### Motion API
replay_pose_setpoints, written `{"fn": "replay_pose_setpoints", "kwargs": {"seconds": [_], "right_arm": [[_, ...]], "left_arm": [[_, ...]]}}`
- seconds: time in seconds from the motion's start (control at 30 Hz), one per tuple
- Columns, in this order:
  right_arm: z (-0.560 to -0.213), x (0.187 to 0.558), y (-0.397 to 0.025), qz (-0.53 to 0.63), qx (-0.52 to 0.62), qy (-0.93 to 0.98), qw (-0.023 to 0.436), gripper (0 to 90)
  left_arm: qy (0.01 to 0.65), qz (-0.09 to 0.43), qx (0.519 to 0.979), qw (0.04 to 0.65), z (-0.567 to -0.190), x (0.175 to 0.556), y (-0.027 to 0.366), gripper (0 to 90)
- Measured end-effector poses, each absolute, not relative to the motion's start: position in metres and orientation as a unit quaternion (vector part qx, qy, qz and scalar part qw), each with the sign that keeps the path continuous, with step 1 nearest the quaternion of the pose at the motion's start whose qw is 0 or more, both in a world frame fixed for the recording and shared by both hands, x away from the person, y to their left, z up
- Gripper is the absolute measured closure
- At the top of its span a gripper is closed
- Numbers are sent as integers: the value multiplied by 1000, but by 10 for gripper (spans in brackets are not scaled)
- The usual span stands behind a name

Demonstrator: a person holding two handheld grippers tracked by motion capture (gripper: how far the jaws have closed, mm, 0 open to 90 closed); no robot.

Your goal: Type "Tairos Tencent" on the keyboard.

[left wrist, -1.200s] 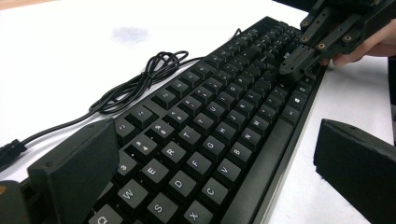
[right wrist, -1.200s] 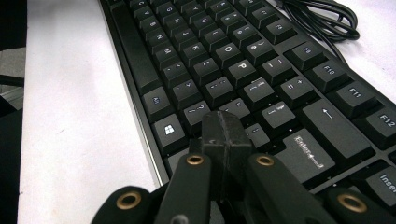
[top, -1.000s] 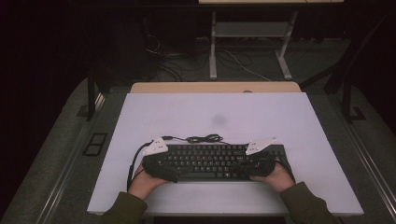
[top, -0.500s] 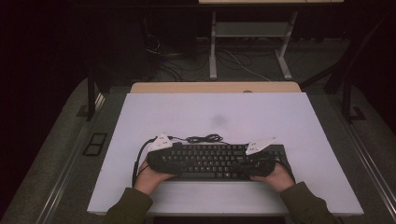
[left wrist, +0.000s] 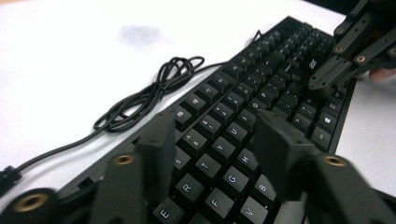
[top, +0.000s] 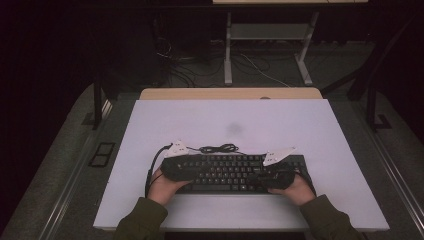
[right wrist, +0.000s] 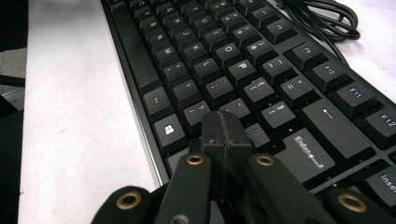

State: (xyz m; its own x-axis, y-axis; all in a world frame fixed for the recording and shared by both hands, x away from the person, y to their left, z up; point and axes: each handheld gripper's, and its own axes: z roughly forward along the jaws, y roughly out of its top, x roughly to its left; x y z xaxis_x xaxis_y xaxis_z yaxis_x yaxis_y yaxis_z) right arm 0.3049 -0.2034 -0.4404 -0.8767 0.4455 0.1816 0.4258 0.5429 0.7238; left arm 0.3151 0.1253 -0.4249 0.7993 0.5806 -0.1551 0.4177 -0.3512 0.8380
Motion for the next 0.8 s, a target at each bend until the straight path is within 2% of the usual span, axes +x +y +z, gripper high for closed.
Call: {"fn": "replay_pose_setpoints", "kwargs": {"seconds": [0.03,0.07,0.1,0.13,0.17,0.2,0.3,0.47,0.8], "right_arm": [[-440,305,-203,409,248,878,12,895],[-440,305,-203,409,248,878,12,895],[-440,305,-203,409,248,878,12,895],[-440,305,-203,409,249,878,11,896],[-440,305,-203,409,248,878,11,895],[-440,305,-203,409,249,878,11,895],[-441,305,-204,410,248,878,10,895],[-441,305,-204,410,248,878,10,895],[-441,305,-204,411,248,877,9,895]], "left_arm": [[305,84,820,477,-425,316,124,536],[306,83,822,473,-426,316,123,593],[307,84,823,471,-426,317,122,593],[306,84,824,469,-426,317,122,655],[309,85,825,465,-426,318,121,655],[309,84,827,462,-426,318,120,711],[308,80,831,456,-427,320,118,793],[307,71,837,448,-428,323,115,878],[311,64,849,421,-433,325,111,889]]}}
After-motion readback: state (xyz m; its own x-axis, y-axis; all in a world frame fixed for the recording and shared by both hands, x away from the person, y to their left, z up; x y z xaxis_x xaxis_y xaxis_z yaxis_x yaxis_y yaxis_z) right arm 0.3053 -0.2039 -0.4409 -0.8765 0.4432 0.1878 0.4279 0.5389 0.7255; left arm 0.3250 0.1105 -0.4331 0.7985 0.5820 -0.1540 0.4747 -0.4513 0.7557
